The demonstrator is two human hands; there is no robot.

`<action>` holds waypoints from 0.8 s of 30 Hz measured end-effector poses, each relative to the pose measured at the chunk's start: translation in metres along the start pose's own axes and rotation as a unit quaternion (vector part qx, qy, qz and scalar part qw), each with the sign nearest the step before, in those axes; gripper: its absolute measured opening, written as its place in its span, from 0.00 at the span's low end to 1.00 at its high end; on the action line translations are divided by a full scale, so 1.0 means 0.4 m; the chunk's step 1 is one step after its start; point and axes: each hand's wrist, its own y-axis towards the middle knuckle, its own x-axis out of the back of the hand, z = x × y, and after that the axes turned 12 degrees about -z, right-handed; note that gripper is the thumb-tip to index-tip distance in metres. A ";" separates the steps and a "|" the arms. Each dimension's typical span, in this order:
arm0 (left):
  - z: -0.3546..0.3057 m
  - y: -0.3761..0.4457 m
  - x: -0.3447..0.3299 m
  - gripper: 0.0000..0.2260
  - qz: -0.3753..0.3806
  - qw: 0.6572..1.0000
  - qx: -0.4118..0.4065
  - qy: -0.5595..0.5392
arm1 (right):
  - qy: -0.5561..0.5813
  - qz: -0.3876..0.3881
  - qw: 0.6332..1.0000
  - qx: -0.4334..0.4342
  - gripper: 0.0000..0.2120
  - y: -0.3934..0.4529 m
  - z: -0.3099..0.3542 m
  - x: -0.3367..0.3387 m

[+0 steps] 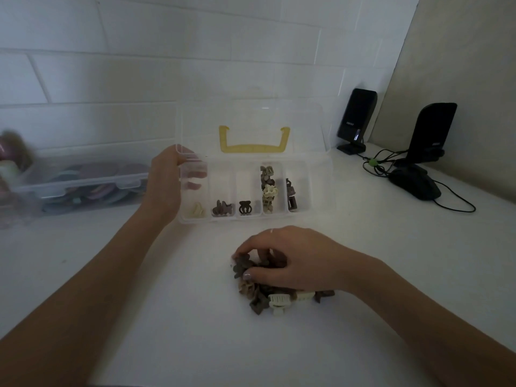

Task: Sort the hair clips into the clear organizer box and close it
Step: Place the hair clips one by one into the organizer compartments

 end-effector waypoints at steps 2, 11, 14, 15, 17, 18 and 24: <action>0.001 0.001 0.001 0.10 0.000 1.000 -0.001 0.002 | 0.012 -0.013 1.000 0.007 0.16 0.003 0.000 0.000; -0.001 -0.002 0.000 0.09 0.010 1.000 -0.007 0.000 | 0.134 -0.121 0.983 -0.031 0.18 0.003 -0.008 -0.010; 0.001 -0.002 0.001 0.08 0.011 1.000 -0.018 0.006 | 0.164 -0.155 0.972 -0.066 0.18 0.008 -0.016 -0.012; 0.003 -0.002 0.002 0.08 0.012 1.000 -0.020 0.007 | 0.170 -0.173 0.967 -0.077 0.19 0.009 -0.019 -0.010; 0.004 -0.001 0.002 0.08 0.013 1.000 -0.017 0.004 | 0.186 -0.209 0.956 -0.091 0.19 0.012 -0.025 -0.007; 0.004 0.000 0.002 0.08 0.012 1.000 -0.015 0.003 | 0.199 -0.224 0.949 -0.097 0.18 0.013 -0.029 -0.005; 0.004 0.001 0.000 0.07 0.015 1.000 -0.011 0.001 | 0.275 -0.234 0.924 -0.125 0.17 0.016 -0.052 -0.007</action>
